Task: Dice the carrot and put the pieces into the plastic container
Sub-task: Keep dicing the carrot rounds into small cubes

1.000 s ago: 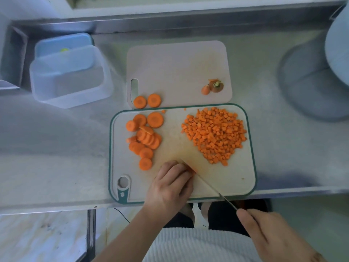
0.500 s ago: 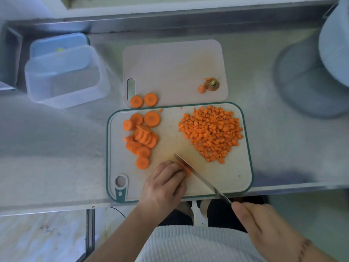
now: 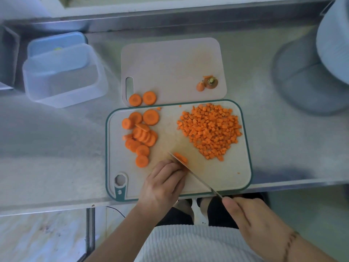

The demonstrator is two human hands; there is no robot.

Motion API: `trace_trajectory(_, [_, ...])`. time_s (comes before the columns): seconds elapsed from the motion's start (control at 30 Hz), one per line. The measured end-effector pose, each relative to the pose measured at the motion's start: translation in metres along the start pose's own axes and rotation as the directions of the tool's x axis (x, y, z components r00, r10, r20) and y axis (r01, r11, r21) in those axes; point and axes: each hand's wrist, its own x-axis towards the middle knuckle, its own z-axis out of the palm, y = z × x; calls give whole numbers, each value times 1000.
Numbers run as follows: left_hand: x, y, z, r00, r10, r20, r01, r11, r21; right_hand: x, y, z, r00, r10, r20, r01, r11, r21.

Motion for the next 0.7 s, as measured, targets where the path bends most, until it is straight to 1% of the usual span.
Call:
trace_trajectory(0.07, [-2, -1, 2, 1000, -4, -1, 4, 1000, 19, -13, 3, -5, 999, 43, -12, -43, 999, 7])
trace_trajectory(0.17, [-4, -1, 2, 1000, 9, -9, -9, 999, 31, -26, 10, -6, 988, 157, -13, -157, 985, -67])
trace_trajectory(0.27, [-4, 0, 2, 1000, 17, -15, -16, 999, 39, -22, 4, -4, 983, 182, 32, -180, 982, -52])
trace_trajectory(0.37, [-3, 0, 1, 1000, 12, -15, -11, 999, 43, -4, -4, 0, 990, 122, 64, -121, 992, -26])
trace_trajectory(0.5, [-1, 2, -3, 1000, 16, 3, -16, 999, 35, 10, -7, 4, 998, -48, 29, 46, 996, 75])
trace_trajectory(0.6, [1, 2, -4, 1000, 8, -14, -8, 999, 35, -1, 1, -3, 998, -65, -4, 65, 993, 101])
trace_trajectory(0.63, [3, 2, -4, 1000, -2, -19, 3, 999, 43, -6, 4, -6, 998, -65, -18, 66, 994, 90])
trace_trajectory(0.7, [6, -1, -4, 1000, 2, -11, -1, 999, 50, -13, 14, -13, 995, -87, -41, 87, 996, -13])
